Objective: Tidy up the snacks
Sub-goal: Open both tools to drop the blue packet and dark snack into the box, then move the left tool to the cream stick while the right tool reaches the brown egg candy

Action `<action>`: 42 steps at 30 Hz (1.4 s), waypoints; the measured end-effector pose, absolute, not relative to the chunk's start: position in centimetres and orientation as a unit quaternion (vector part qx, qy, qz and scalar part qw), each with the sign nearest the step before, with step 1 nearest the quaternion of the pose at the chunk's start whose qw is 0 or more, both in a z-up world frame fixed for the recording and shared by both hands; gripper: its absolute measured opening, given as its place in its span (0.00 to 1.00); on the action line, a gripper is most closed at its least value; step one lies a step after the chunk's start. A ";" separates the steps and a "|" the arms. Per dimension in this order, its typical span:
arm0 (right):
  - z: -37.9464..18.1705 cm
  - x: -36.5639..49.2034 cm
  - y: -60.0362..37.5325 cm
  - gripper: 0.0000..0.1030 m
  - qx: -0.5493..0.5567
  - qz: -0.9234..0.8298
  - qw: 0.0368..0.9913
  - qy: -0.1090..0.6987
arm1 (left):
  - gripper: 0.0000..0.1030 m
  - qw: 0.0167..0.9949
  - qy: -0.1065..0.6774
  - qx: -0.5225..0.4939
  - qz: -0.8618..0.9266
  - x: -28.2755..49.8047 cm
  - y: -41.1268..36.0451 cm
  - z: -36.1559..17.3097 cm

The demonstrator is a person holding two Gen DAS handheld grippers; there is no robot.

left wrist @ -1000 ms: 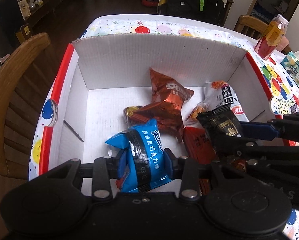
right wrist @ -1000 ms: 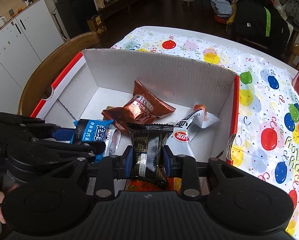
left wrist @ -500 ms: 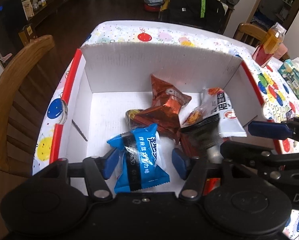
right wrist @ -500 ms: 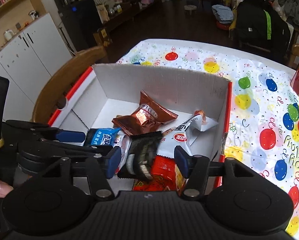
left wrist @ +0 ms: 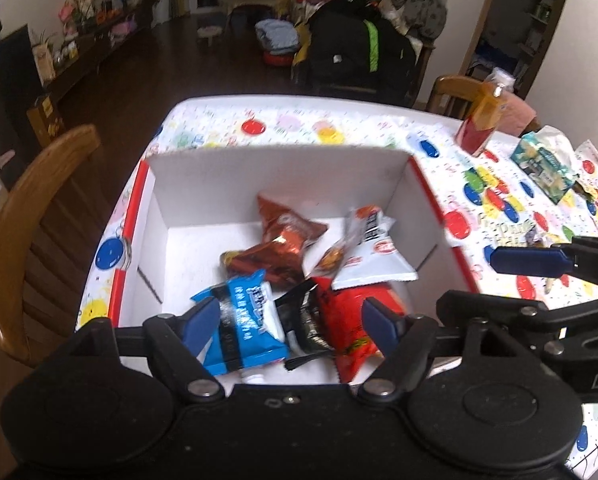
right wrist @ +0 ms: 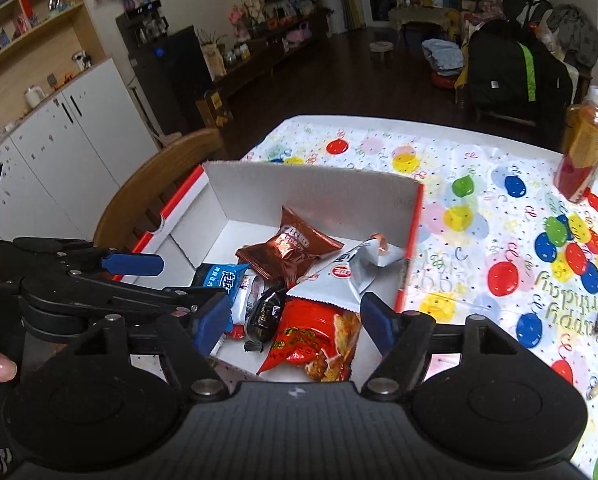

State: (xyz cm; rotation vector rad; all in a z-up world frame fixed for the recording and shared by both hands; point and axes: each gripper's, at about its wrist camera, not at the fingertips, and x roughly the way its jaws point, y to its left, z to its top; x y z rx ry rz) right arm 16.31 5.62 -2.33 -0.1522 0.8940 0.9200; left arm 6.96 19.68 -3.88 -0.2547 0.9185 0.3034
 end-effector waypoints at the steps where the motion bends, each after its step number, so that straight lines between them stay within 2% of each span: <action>1: -2.1 16.3 5.0 0.70 -0.064 0.429 0.799 0.415 | 0.79 0.880 0.436 -0.121 0.145 6.8 19.4 -3.6; 6: -0.8 16.2 2.3 0.76 -0.041 0.427 0.806 0.408 | 0.81 0.890 0.420 -0.112 0.138 6.8 17.5 -2.3; 23: 0.2 17.1 -9.8 0.78 -0.019 0.365 0.849 0.381 | 0.91 0.911 0.398 -0.080 0.077 10.0 7.9 -0.2; 27: -0.3 18.3 -13.6 0.89 0.002 0.343 0.855 0.389 | 0.91 0.913 0.397 -0.077 0.056 11.4 5.1 -0.2; 32: -1.3 19.7 -18.0 0.92 0.021 0.316 0.861 0.398 | 0.96 0.914 0.398 -0.073 0.029 13.4 1.1 -0.5; 33: -1.4 19.9 -18.8 0.98 0.024 0.312 0.862 0.398 | 0.97 0.915 0.397 -0.072 0.025 13.8 0.3 -0.6; 34: -1.6 20.1 -19.6 1.00 0.028 0.307 0.864 0.397 | 1.00 0.915 0.397 -0.072 0.020 14.2 -0.5 -0.7; 42: -3.0 22.5 -26.1 1.00 0.021 0.257 0.879 0.401 | 1.00 0.913 0.401 -0.078 0.003 18.3 -5.6 -2.2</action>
